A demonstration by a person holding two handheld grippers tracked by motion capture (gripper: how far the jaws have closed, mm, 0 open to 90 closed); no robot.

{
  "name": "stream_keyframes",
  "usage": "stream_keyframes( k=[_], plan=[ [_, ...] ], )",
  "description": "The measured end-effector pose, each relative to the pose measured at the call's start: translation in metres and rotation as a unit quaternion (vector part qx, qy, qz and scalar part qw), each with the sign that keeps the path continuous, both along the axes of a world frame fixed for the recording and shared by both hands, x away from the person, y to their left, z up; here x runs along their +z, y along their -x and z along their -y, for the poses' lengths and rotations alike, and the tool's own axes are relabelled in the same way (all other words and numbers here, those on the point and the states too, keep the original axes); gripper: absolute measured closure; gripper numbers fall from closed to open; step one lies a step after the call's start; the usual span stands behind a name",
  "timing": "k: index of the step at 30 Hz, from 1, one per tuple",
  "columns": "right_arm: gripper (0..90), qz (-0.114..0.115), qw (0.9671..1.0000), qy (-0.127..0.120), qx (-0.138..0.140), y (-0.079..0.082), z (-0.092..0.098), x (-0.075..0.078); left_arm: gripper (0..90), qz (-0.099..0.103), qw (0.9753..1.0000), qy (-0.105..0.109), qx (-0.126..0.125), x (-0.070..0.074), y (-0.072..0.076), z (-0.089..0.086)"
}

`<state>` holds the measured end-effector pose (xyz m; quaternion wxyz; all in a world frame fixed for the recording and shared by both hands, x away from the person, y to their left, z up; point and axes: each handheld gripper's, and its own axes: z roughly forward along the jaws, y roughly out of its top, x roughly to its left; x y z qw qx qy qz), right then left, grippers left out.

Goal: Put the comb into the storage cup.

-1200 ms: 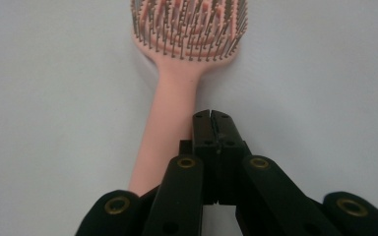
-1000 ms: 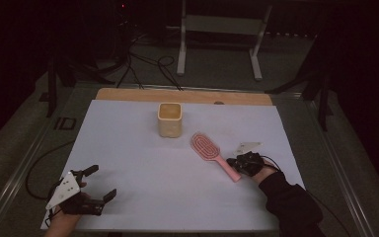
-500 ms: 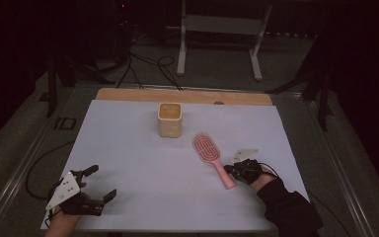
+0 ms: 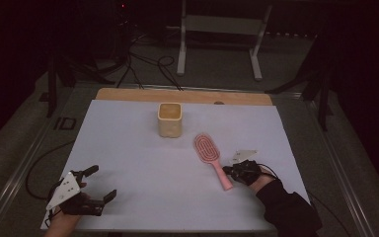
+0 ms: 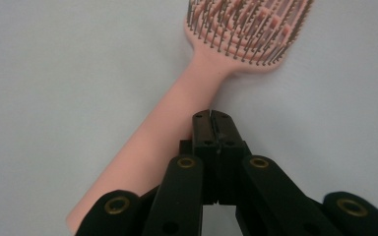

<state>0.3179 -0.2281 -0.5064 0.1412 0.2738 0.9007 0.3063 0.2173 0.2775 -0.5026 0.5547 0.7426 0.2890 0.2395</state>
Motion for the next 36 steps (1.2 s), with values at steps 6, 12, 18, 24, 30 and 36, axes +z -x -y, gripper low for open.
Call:
stream_keyframes(
  k=[6, 12, 18, 24, 30, 36],
  plan=[
    [90.0, 0.006, 0.9999, 0.009, -0.008, 0.0, -0.001, 0.002, 0.0, 0.001, 1.0, 0.0, 0.0, 0.0, 0.0, 0.0],
    [86.7, 0.023, 0.9991, 0.004, -0.036, 0.0, 0.003, 0.014, 0.0, 0.001, 1.0, 0.0, 0.0, 0.0, 0.0, 0.0],
    [77.5, 0.031, 0.9978, -0.006, -0.058, 0.005, 0.004, 0.026, 0.0, -0.001, 1.0, 0.001, 0.0, 0.0, 0.0, 0.0],
    [66.9, 0.033, 0.9979, -0.004, -0.056, 0.012, -0.003, 0.032, 0.0, -0.001, 1.0, 0.001, 0.0, 0.0, 0.0, 0.0],
    [53.0, 0.031, 0.9972, -0.012, -0.067, 0.014, -0.007, 0.036, 0.0, -0.001, 1.0, 0.001, 0.0, 0.0, 0.0, 0.0],
    [29.6, 0.011, 0.9955, -0.006, -0.094, 0.009, -0.015, 0.04, 0.0, -0.003, 1.0, 0.003, 0.0, 0.0, 0.0, 0.0]
  ],
)
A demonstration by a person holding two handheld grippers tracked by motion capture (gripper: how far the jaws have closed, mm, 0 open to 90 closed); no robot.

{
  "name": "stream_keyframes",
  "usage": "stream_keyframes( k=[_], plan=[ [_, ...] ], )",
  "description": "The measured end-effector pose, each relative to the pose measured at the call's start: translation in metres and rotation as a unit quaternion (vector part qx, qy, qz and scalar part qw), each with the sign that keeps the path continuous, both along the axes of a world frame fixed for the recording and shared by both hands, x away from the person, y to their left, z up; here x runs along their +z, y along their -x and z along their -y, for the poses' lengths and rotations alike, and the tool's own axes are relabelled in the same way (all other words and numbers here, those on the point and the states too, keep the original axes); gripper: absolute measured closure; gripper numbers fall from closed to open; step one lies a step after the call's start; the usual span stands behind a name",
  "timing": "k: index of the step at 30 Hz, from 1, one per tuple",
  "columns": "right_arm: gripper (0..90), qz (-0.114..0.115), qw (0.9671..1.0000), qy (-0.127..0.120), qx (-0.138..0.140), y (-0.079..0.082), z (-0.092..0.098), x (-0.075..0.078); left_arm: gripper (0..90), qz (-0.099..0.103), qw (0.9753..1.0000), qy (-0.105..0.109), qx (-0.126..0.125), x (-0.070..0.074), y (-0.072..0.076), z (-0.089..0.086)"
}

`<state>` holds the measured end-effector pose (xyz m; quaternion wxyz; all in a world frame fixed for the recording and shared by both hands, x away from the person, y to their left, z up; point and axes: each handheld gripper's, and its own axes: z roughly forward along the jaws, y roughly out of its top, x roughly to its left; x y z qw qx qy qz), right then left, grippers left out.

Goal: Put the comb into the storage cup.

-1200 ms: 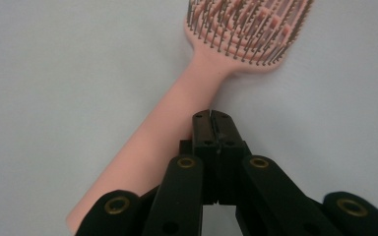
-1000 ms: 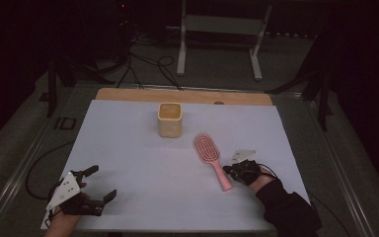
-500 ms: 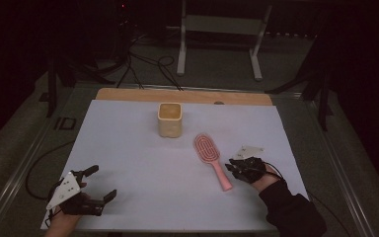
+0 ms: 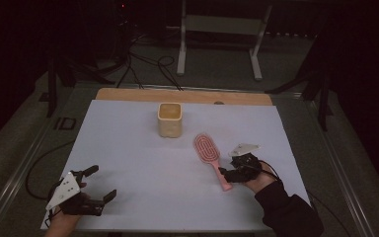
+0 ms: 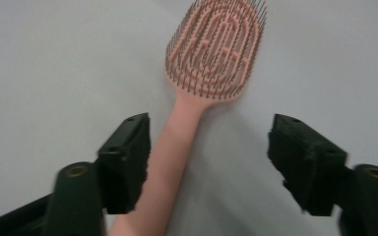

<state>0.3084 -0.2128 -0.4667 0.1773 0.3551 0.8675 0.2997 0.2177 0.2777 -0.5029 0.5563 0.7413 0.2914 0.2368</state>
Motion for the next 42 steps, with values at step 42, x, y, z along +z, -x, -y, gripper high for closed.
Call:
stream_keyframes(
  k=[42],
  plan=[
    [8.7, -0.175, 0.9791, 0.025, -0.1, -0.049, -0.045, -0.021, 0.0, 0.001, 1.0, -0.002, -0.003, 0.001, 0.001, 0.0]
  ],
)
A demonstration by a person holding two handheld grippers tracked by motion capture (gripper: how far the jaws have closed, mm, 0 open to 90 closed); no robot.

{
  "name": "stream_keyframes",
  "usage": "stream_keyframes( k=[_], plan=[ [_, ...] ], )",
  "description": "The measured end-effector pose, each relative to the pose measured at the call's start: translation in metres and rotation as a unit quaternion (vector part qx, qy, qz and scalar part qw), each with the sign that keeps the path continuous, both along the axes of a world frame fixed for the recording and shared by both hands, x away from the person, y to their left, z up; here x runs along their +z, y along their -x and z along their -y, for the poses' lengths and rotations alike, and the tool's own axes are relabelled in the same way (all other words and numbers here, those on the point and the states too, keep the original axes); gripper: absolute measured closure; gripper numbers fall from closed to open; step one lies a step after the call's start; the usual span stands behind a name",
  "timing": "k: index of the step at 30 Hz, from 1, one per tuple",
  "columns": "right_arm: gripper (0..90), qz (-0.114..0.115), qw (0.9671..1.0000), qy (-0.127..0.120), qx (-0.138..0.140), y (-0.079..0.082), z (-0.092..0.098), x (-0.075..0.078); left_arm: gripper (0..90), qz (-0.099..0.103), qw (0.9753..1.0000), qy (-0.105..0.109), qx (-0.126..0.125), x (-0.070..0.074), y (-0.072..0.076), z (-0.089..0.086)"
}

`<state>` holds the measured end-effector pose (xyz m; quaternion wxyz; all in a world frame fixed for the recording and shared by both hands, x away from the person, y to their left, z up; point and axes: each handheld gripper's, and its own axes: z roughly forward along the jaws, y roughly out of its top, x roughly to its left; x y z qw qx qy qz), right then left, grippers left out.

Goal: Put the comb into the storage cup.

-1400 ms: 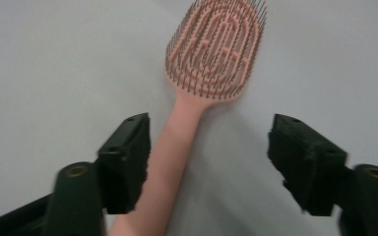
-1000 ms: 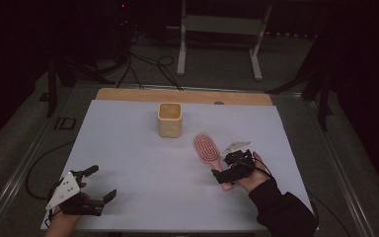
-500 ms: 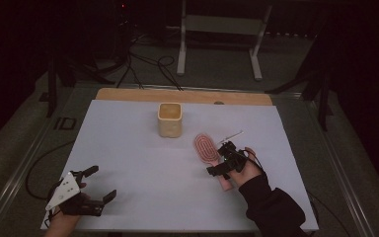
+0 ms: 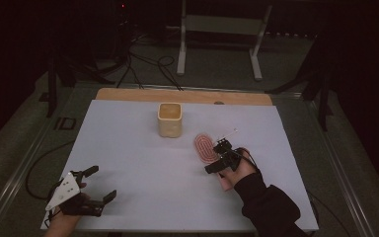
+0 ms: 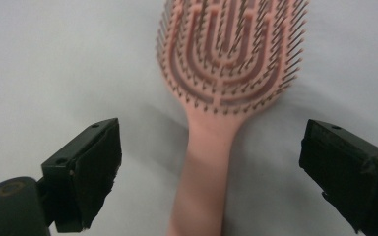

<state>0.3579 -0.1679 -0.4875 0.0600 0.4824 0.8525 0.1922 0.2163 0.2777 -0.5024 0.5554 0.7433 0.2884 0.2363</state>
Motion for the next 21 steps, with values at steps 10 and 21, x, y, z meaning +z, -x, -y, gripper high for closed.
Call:
stream_keyframes(
  k=[10, 21],
  plan=[
    [15.8, -0.03, 0.9986, 0.042, -0.01, -0.006, -0.013, 0.0, 0.0, 0.001, 1.0, 0.002, 0.0, 0.0, 0.001, -0.001],
    [51.2, -0.034, 0.9957, 0.078, -0.038, -0.008, -0.017, -0.001, 0.0, 0.004, 1.0, 0.004, -0.001, 0.001, 0.001, -0.001]
  ],
)
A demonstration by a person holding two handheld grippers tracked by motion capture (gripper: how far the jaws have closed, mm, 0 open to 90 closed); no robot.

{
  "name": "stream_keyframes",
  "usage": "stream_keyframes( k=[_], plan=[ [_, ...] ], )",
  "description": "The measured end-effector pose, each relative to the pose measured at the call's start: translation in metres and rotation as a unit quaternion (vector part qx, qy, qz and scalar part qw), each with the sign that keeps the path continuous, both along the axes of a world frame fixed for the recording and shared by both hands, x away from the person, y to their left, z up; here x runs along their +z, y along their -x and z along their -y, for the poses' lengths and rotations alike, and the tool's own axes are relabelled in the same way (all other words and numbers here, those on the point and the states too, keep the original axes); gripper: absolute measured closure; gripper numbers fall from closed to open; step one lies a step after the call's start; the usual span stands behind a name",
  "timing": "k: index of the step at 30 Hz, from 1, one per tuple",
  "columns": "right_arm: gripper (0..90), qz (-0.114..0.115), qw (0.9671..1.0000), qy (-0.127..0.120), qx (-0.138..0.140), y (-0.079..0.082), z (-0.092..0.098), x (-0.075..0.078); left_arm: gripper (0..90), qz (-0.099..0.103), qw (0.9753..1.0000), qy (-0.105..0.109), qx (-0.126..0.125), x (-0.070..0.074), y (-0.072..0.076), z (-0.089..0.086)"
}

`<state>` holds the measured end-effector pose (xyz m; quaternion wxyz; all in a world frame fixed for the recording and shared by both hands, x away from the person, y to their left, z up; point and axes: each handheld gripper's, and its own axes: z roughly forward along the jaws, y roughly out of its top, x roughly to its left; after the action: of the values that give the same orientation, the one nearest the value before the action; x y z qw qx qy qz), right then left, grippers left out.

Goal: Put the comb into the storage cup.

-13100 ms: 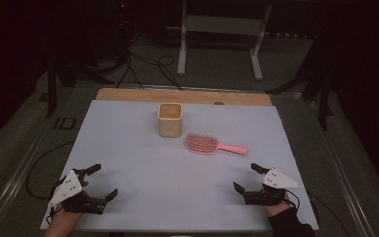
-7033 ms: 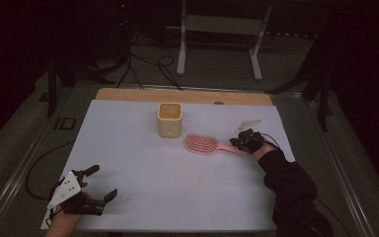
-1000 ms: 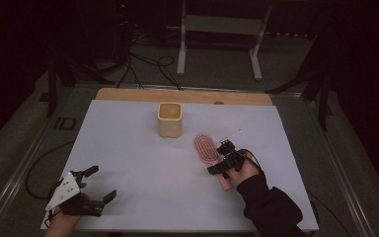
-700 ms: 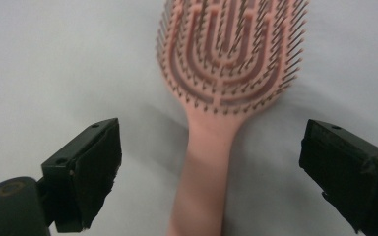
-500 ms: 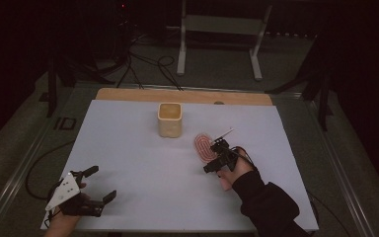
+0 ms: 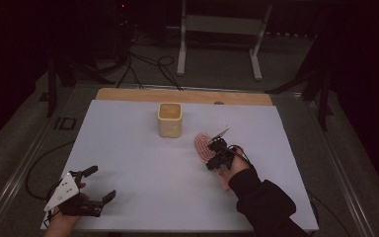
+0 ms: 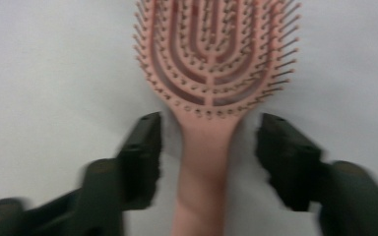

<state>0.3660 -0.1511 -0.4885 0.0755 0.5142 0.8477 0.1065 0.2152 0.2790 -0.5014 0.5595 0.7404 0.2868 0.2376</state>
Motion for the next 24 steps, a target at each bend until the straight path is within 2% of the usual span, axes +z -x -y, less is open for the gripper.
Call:
stream_keyframes(
  k=[1, 6, 7, 12, 17, 23, 24],
  plan=[
    [55.6, -0.007, 0.9999, 0.006, -0.004, -0.001, 0.001, -0.003, 0.0, 0.0, 1.0, 0.0, 0.0, 0.0, 0.0, 0.0],
    [61.4, -0.013, 0.9999, 0.002, -0.003, -0.002, 0.0, -0.004, 0.0, -0.002, 1.0, 0.002, -0.001, 0.0, 0.0, 0.0],
    [67.0, -0.018, 0.9998, 0.002, -0.002, -0.002, -0.002, -0.004, 0.0, -0.001, 1.0, 0.001, 0.0, 0.0, 0.0, 0.0],
    [67.9, -0.024, 0.9997, 0.004, 0.0, -0.004, -0.002, -0.003, 0.0, -0.002, 1.0, 0.002, 0.0, 0.0, 0.0, 0.0],
    [70.0, -0.018, 0.9996, -0.023, -0.006, -0.003, 0.006, -0.004, 0.0, -0.004, 1.0, 0.001, 0.0, -0.001, -0.001, 0.0],
    [70.3, -0.014, 0.9994, -0.03, -0.003, -0.002, 0.009, -0.004, 0.0, -0.004, 1.0, 0.0, 0.001, -0.001, -0.001, 0.0],
    [70.3, -0.01, 0.9992, -0.039, -0.007, -0.003, 0.01, -0.004, 0.0, -0.003, 1.0, 0.0, 0.001, -0.001, -0.001, 0.0]
  ],
)
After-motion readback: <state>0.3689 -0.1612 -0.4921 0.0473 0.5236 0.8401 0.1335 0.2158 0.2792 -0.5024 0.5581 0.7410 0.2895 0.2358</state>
